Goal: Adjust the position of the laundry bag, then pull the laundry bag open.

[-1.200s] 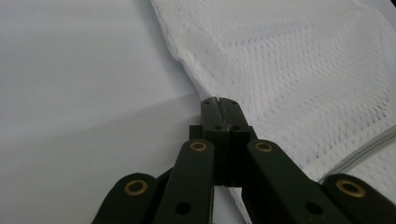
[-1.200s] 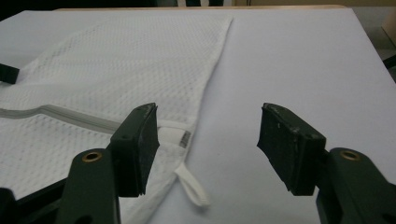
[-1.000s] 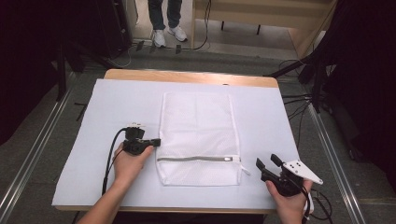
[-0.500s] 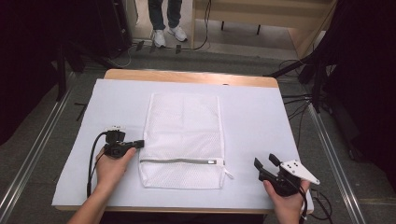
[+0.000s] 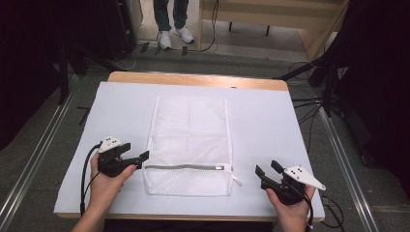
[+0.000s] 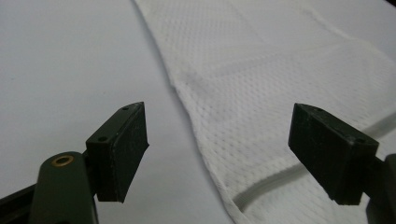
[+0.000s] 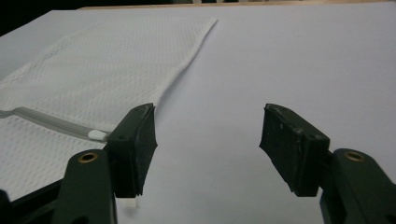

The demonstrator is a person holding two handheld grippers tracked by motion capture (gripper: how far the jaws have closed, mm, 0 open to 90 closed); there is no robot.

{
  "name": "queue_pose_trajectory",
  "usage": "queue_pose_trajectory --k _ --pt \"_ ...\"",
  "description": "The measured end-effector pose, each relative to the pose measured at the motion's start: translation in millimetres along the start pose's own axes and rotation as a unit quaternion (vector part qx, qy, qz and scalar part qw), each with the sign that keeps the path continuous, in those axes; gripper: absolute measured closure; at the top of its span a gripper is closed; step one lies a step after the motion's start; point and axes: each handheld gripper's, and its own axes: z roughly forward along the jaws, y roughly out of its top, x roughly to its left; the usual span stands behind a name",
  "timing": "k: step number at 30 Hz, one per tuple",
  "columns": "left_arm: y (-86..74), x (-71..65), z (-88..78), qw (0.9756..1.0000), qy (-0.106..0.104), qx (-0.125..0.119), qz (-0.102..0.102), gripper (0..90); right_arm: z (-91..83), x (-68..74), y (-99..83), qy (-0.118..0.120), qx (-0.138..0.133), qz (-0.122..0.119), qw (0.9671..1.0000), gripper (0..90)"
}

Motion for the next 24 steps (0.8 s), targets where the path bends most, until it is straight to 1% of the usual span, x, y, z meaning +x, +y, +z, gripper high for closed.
queue_pose_trajectory --k 2,3,4,5,8,9,10,11,13,15,16,17,18,19,21,23,24 --pt "-3.8 -0.3 -6.3 0.9999 -0.015 -0.002 -0.002 22.3 0.6 4.3 -0.1 0.006 0.002 -0.003 1.0000 37.5" --pt "-3.8 -0.3 -6.3 0.9999 -0.015 -0.002 -0.002 22.6 0.6 4.3 -0.1 0.006 0.002 -0.003 1.0000 37.5" --pt "-8.7 -1.1 -9.6 0.9998 -0.018 -0.002 -0.002 22.8 2.2 8.4 -0.4 0.014 0.012 -0.001 0.9998 38.1" --pt "-8.7 -1.1 -9.6 0.9998 -0.018 -0.002 -0.002 23.0 2.9 10.2 -0.8 0.019 0.016 0.001 0.9997 38.3" --pt "-14.3 -0.1 -13.3 0.9999 -0.014 0.000 0.001 23.3 4.3 14.2 -1.4 0.024 0.024 0.004 0.9994 39.9" --pt "-15.5 0.4 -14.0 0.9999 -0.013 0.000 -0.001 24.2 4.8 18.6 -2.4 0.037 0.031 0.006 0.9988 43.2" --pt "-16.9 0.5 -14.2 1.0000 -0.008 -0.001 0.000 24.6 5.2 21.2 -3.2 0.044 0.034 0.006 0.9984 45.3" --pt "-16.9 0.5 -14.2 1.0000 -0.008 -0.001 0.000 24.8 5.2 21.2 -3.2 0.044 0.034 0.006 0.9984 45.3" --pt "-17.7 -0.6 -12.9 1.0000 -0.009 0.000 -0.002 25.2 7.0 27.5 -5.5 0.049 0.043 0.002 0.9979 50.7" --pt "-18.3 -2.7 -11.2 0.9999 -0.010 0.003 0.000 26.3 8.9 33.0 -7.9 0.056 0.053 0.013 0.9970 55.0" --pt "-18.7 -4.8 -10.1 0.9999 -0.011 0.004 0.004 26.6 10.1 35.7 -9.0 0.055 0.059 0.018 0.9966 55.6" --pt "-19.1 -7.5 -9.4 0.9999 -0.011 0.006 0.010 27.3 11.9 40.7 -11.4 0.054 0.073 0.020 0.9956 57.0" --pt "-19.4 -8.4 -9.3 0.9998 -0.013 0.006 0.012 27.5 12.6 43.0 -12.3 0.054 0.079 0.022 0.9951 58.0" --pt "-19.4 -8.4 -9.3 0.9998 -0.013 0.006 0.012 27.8 13.1 44.6 -13.0 0.051 0.086 0.023 0.9947 59.3" --pt "-20.1 -9.9 -9.8 0.9998 -0.015 0.009 0.014 28.3 15.1 47.0 -14.2 0.055 0.100 0.032 0.9929 59.7" --pt "-20.6 -10.2 -9.4 0.9998 -0.015 0.009 0.014 28.6 16.5 47.9 -15.1 0.056 0.104 0.032 0.9925 59.3" --pt "-21.3 -10.5 -8.8 0.9997 -0.016 0.012 0.012 28.9 19.7 51.1 -16.2 0.054 0.113 0.034 0.9915 59.2"
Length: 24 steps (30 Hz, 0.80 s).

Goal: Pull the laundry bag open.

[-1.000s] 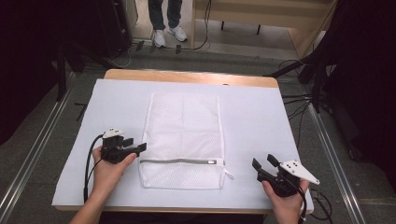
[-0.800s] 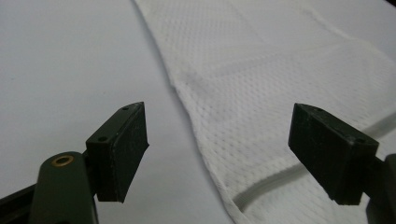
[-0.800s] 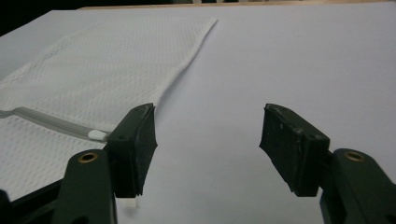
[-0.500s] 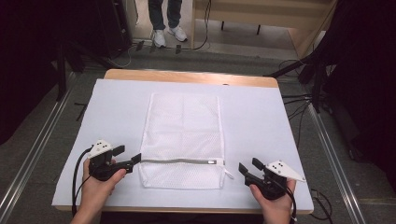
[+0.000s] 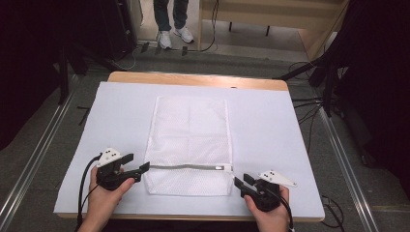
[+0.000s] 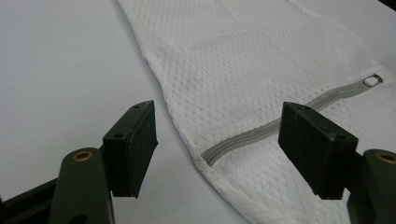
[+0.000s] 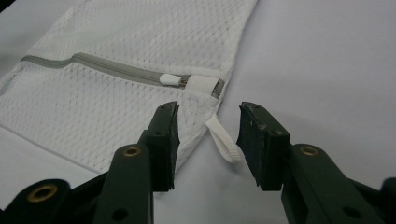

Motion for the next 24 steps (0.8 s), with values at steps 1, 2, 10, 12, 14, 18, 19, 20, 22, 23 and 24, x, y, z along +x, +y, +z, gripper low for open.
queue_pose_trajectory --k 1,2,10,12,14,18,19,20,22,23,24 --pt "0.0 0.0 0.0 1.0000 0.000 0.000 0.000 29.1 1.8 1.2 0.1 -0.002 0.002 -0.001 1.0000 59.2" --pt "-0.3 -0.7 0.5 1.0000 0.000 0.001 0.003 29.3 3.9 2.3 0.3 -0.002 0.003 0.000 1.0000 59.0" --pt "-0.7 -6.3 5.4 0.9999 -0.009 0.011 0.008 30.0 23.6 8.8 2.1 -0.014 0.017 -0.007 0.9997 54.1" --pt "-0.7 -7.2 6.2 0.9999 -0.009 0.012 0.009 30.0 25.5 9.3 2.4 -0.014 0.014 -0.009 0.9998 54.0" --pt "-0.9 -9.6 7.4 0.9997 -0.014 0.016 0.013 30.1 32.5 12.2 2.9 -0.018 0.016 -0.024 0.9994 53.6" --pt "-0.8 -10.4 7.0 0.9996 -0.018 0.016 0.013 30.2 36.3 15.6 0.8 -0.026 0.025 -0.036 0.9987 54.5" --pt "-0.8 -10.4 7.0 0.9997 -0.018 0.015 0.012 30.5 36.2 15.8 0.6 -0.022 0.025 -0.033 0.9989 54.8" --pt "-0.8 -10.2 7.1 0.9997 -0.018 0.015 0.012 30.6 36.4 16.5 0.6 -0.025 0.026 -0.034 0.9988 54.6" --pt "-0.8 -11.2 8.1 0.9997 -0.017 0.016 0.010 30.7 37.7 18.6 0.5 -0.029 0.027 -0.042 0.9983 54.1" --pt "-0.8 -11.2 8.1 0.9997 -0.017 0.016 0.010 30.9 37.7 18.6 0.5 -0.029 0.027 -0.042 0.9983 54.1" --pt "-0.5 -12.6 8.9 0.9995 -0.020 0.019 0.012 30.9 39.2 22.3 -0.2 -0.045 0.026 -0.055 0.9971 55.3"
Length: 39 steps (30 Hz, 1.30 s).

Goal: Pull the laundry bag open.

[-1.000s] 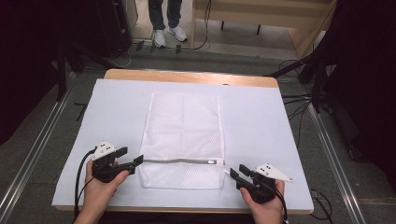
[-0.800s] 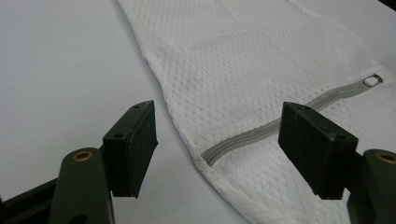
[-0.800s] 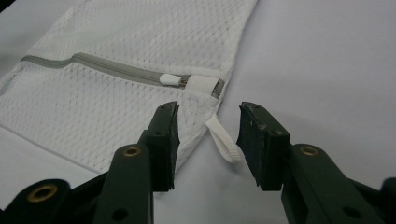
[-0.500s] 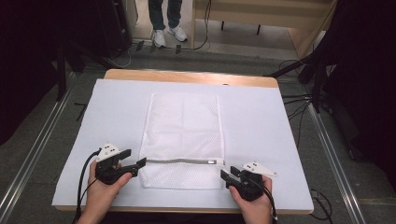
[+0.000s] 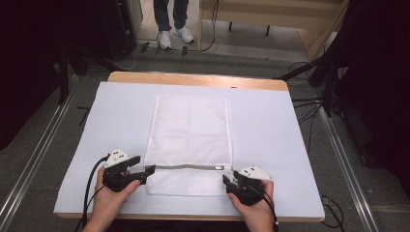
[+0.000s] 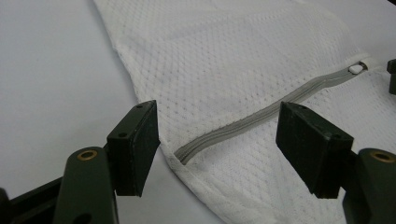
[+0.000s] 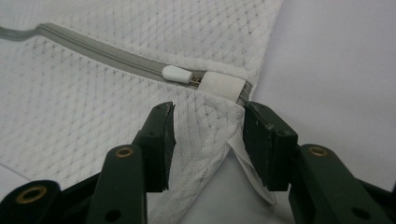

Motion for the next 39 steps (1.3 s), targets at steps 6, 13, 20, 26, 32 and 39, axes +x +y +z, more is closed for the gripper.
queue_pose_trajectory --k 6,13,20,26,32,39 --pt "3.3 -8.4 3.9 0.9998 -0.018 0.000 0.000 32.4 3.0 15.2 -2.6 -0.068 -0.009 -0.023 0.9974 72.4" --pt "16.2 -37.2 21.8 0.9962 -0.086 0.011 0.000 40.1 3.7 5.1 1.3 -0.054 -0.013 0.016 0.9984 90.0" --pt "30.6 -74.5 53.9 0.9883 -0.146 0.041 0.015 48.7 -12.0 17.7 7.4 -0.037 -0.071 -0.032 0.9962 90.0" --pt "39.0 -90.1 75.3 0.9864 -0.152 0.059 0.026 56.7 -22.8 21.5 16.0 -0.013 -0.104 -0.038 0.9937 90.0" --pt "40.9 -100.1 89.6 0.9847 -0.150 0.074 0.047 61.1 -34.2 30.5 25.4 0.034 -0.140 -0.064 0.9875 90.0" --pt "37.9 -108.2 95.7 0.9827 -0.150 0.071 0.082 61.1 -33.5 40.7 26.9 0.069 -0.140 -0.089 0.9837 90.0"
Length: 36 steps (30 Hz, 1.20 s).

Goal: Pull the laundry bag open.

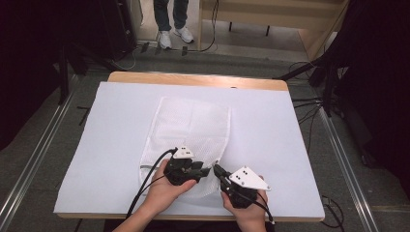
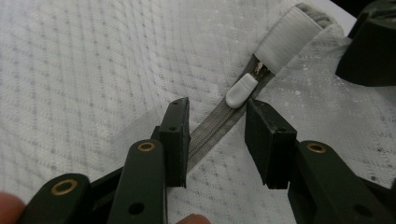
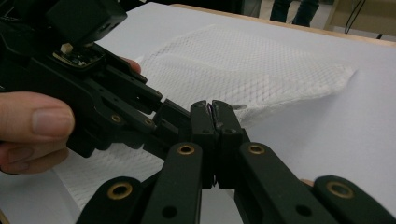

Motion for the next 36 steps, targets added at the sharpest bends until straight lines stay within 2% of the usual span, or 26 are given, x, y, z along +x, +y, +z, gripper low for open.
queue_pose_trajectory --k 5,9,11,13,15,16,17,18,19,21,23,25,26,27,29,31,36 --pt "-0.4 -3.0 1.9 0.9998 0.004 -0.003 0.017 62.9 0.2 -2.8 0.2 0.005 0.001 0.004 1.0000 90.0" --pt "1.6 -5.7 3.1 0.9993 0.007 -0.014 0.034 73.1 -0.2 -5.1 0.6 0.016 0.003 0.007 0.9998 90.0" --pt "2.1 -6.0 2.3 0.9992 0.011 -0.018 0.033 74.1 -0.3 -5.1 0.7 0.018 0.003 0.008 0.9998 90.0" --pt "4.2 -3.9 -1.8 0.9988 0.020 -0.037 0.024 75.4 -0.5 -5.8 0.1 0.018 0.007 0.008 0.9998 90.0" --pt "4.9 -3.5 -2.7 0.9987 0.021 -0.041 0.022 76.5 -0.8 -6.5 -0.1 0.019 0.007 0.009 0.9998 90.0" --pt "5.4 -3.1 -2.7 0.9986 0.022 -0.041 0.025 76.5 -0.8 -6.5 -0.1 0.019 0.007 0.009 0.9998 90.0" --pt "5.5 -4.6 -1.3 0.9985 0.022 -0.031 0.038 75.9 -1.3 -6.7 0.1 0.018 0.007 0.012 0.9997 90.0" --pt "5.5 -4.6 -1.3 0.9985 0.022 -0.031 0.038 75.0 -1.3 -6.7 0.1 0.018 0.007 0.012 0.9997 90.0" --pt "4.7 -7.5 1.0 0.9979 0.025 -0.026 0.053 74.2 -1.1 -7.0 0.2 0.019 0.007 0.009 0.9998 90.0" --pt "4.4 -8.1 1.6 0.9976 0.022 -0.027 0.060 72.8 -0.9 -7.0 0.0 0.019 0.008 0.009 0.9998 90.0" --pt "4.2 -10.2 1.7 0.9972 0.032 -0.024 0.064 72.6 -0.9 -7.0 -0.1 0.019 0.008 0.008 0.9998 90.0" --pt "3.8 -11.4 2.4 0.9959 0.043 -0.024 0.075 69.5 -0.9 -7.3 -0.2 0.017 0.010 0.011 0.9997 90.0" --pt "3.0 -13.3 2.6 0.9938 0.062 -0.020 0.091 67.2 -0.8 -7.4 -0.2 0.017 0.011 0.010 0.9997 90.0" --pt "2.6 -13.7 2.3 0.9925 0.069 -0.017 0.099 64.4 -0.6 -7.5 -0.3 0.016 0.012 0.009 0.9998 90.0" --pt "2.0 -14.5 2.9 0.9921 0.065 -0.019 0.106 64.2 -0.3 -7.5 -0.6 0.016 0.012 0.009 0.9998 90.0" --pt "2.0 -15.6 3.6 0.9900 0.070 -0.018 0.121 65.2 0.1 -7.4 -0.6 0.017 0.013 0.009 0.9997 90.0" --pt "2.8 -15.5 5.8 0.9884 0.065 -0.019 0.136 69.9 0.0 -7.8 -0.4 0.017 0.014 0.011 0.9997 90.0"
